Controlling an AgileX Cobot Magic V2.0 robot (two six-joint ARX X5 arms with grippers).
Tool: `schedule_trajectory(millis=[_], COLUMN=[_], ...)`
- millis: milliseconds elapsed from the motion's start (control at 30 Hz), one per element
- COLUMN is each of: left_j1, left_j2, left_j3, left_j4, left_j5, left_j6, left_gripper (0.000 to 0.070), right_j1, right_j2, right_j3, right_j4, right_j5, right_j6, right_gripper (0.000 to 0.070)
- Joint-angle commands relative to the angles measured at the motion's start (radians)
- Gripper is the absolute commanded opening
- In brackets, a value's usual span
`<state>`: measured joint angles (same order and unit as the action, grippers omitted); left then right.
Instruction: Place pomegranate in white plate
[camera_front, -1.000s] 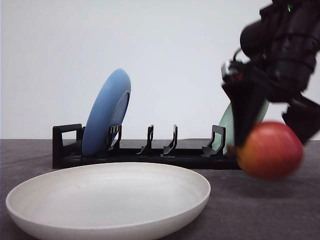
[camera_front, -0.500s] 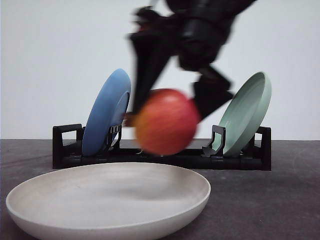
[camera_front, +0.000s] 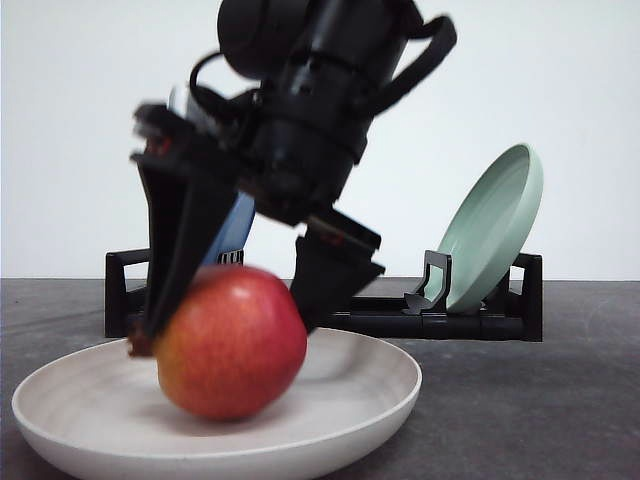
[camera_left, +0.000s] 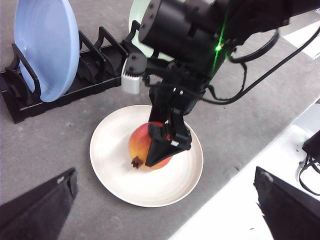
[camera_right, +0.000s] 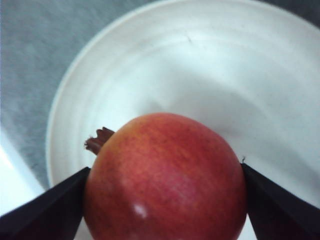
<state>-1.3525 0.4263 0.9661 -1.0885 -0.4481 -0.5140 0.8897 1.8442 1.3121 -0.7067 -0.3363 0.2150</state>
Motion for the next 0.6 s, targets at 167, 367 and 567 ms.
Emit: schedule_trajectory(millis=[167,367,567], left_j1=[-0.013,-0.013,-0.013], left_j2=[0.003,0.003,0.003], left_j3=[0.013,0.013,0.013], left_j4=[0.011,0.011,0.011], left_j5=[-0.023,-0.027,-0.027], left_j6=[-0.008,-0.008,-0.022], left_gripper=[0.0700,0.0700,0.0700], right_j1=[0.016,0.017,0.008], right_j2=[0.026,0.025,-0.013], right_j3=[0.018,0.018,0.044], right_j4=[0.008,0.008,-0.013], right_j5=[0.004,0.003,0.004], right_j6=[0.008,0.005,-0.018], right_gripper=[0.0605,0.0700,0.0700])
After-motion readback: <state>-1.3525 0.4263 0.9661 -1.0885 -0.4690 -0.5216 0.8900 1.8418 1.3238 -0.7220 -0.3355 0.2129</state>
